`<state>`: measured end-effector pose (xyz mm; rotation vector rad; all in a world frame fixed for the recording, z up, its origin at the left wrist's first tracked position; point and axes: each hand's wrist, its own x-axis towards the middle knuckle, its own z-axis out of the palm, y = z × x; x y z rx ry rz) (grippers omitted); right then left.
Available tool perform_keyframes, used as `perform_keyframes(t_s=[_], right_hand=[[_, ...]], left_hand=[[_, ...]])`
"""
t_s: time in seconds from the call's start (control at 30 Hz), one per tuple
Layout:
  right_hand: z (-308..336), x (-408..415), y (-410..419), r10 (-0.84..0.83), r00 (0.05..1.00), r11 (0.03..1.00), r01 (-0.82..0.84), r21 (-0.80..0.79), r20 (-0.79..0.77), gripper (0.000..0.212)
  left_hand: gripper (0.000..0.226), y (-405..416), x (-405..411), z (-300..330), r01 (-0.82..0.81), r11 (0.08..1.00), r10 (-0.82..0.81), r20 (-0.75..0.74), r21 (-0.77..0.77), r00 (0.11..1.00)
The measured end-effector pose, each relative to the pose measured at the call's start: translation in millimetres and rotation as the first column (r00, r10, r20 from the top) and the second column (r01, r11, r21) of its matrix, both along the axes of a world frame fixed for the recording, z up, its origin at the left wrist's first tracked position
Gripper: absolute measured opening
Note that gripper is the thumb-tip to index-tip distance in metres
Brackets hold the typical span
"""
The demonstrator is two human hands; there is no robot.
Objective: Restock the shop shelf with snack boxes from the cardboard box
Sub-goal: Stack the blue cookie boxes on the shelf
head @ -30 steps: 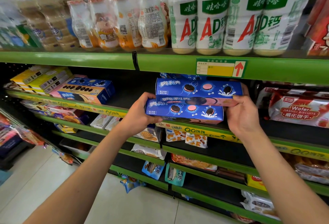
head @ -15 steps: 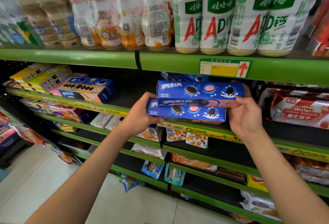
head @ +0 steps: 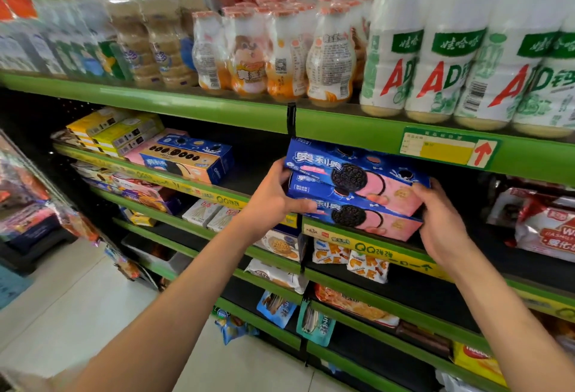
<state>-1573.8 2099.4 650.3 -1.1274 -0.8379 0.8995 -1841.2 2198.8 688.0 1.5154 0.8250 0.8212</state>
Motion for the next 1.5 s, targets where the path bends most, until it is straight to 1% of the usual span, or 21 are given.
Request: perform_keyframes(t_s=[0.07,0.13,0.17,0.2,0.27,0.3,0.37,0.47,0.5,0.6,0.77,0.83,0.93,0.97,1.03,1.1,1.13,1.23,1.33,1.4,1.5], right_hand=[[4,-13,5,-0.004,0.999,1.000,0.004,-0.014,0.032,0.064],[10,-33,12,-0.005,0.992,1.000,0.008,-0.024,0.126,0.091],[15,-44,16,-0.016,0.981,0.999,0.021,-0.025,0.194,0.092],[21,-57,20,-0.034,0.967,0.999,0.038,-0.010,0.253,0.081],[32,-83,30,-0.042,0.951,0.999,0.039,0.016,0.307,0.032],[38,-95,37,-0.029,0.952,0.999,0.020,0.032,0.306,0.019],[45,-117,57,0.039,0.953,0.997,-0.056,0.051,0.300,0.028],[48,-151,89,0.092,0.972,0.992,-0.109,0.066,0.218,0.082],[49,-162,101,0.102,0.977,0.989,-0.120,0.084,0.189,0.085],[50,-195,135,0.122,0.986,0.986,-0.133,0.097,0.115,0.064],[43,-237,189,0.012,0.999,1.000,-0.012,0.025,0.037,0.090],[39,-247,206,-0.054,0.996,0.998,0.055,-0.006,0.066,0.081],[33,-255,231,-0.165,0.982,0.985,0.169,-0.036,0.087,0.028],[32,-257,238,-0.184,0.979,0.981,0.188,-0.043,0.085,0.016],[34,-260,247,-0.176,0.982,0.982,0.180,-0.059,0.068,0.016],[37,-263,250,-0.112,0.993,0.992,0.115,-0.059,0.047,0.027],[39,-266,250,-0.069,0.997,0.996,0.071,-0.057,0.041,0.030],[41,-270,247,0.009,0.999,0.996,-0.004,-0.088,0.053,0.019],[39,-270,249,0.024,1.000,0.996,-0.023,-0.086,0.015,0.028],[39,-273,253,0.007,0.998,0.996,-0.012,-0.087,-0.059,0.033],[37,-280,260,-0.029,0.991,0.995,0.015,-0.101,-0.132,0.019]], left_hand=[[0.089,5,-12,0,-0.018,0.999,0.020,0.058,-0.032,0.998],[0.087,12,-29,1,-0.036,0.997,0.044,0.118,-0.074,0.992],[0.091,16,-39,1,-0.041,0.994,0.057,0.161,-0.104,0.985],[0.096,20,-50,1,-0.037,0.990,0.064,0.205,-0.133,0.977],[0.095,30,-77,1,-0.011,0.986,0.056,0.267,-0.166,0.962],[0.090,36,-92,2,-0.002,0.985,0.052,0.283,-0.175,0.958],[0.081,49,-124,4,0.000,0.980,0.061,0.299,-0.200,0.952],[0.083,71,-176,12,-0.021,0.978,0.083,0.299,-0.206,0.951],[0.090,79,-194,15,-0.043,0.981,0.098,0.294,-0.190,0.951],[0.097,111,-247,23,-0.117,0.983,0.152,0.269,-0.143,0.951],[0.087,169,-316,23,-0.124,0.984,0.151,0.235,-0.126,0.960],[0.083,191,-330,22,-0.099,0.986,0.131,0.251,-0.138,0.959],[0.082,223,-336,24,-0.053,0.990,0.089,0.284,-0.131,0.955],[0.080,233,-335,25,-0.036,0.991,0.074,0.300,-0.130,0.951],[0.073,250,-328,25,-0.003,0.991,0.045,0.314,-0.131,0.948],[0.074,260,-317,24,0.011,0.995,0.016,0.270,-0.095,0.963],[0.072,264,-312,22,0.006,0.999,0.002,0.198,-0.039,0.980],[0.068,269,-304,12,0.016,0.992,-0.012,-0.032,0.121,0.999],[0.062,266,-305,2,-0.047,0.979,0.066,-0.092,0.197,0.994],[0.068,263,-304,-1,-0.069,0.974,0.090,-0.090,0.214,0.992],[0.089,260,-300,-3,-0.093,0.971,0.121,-0.117,0.220,0.986]])
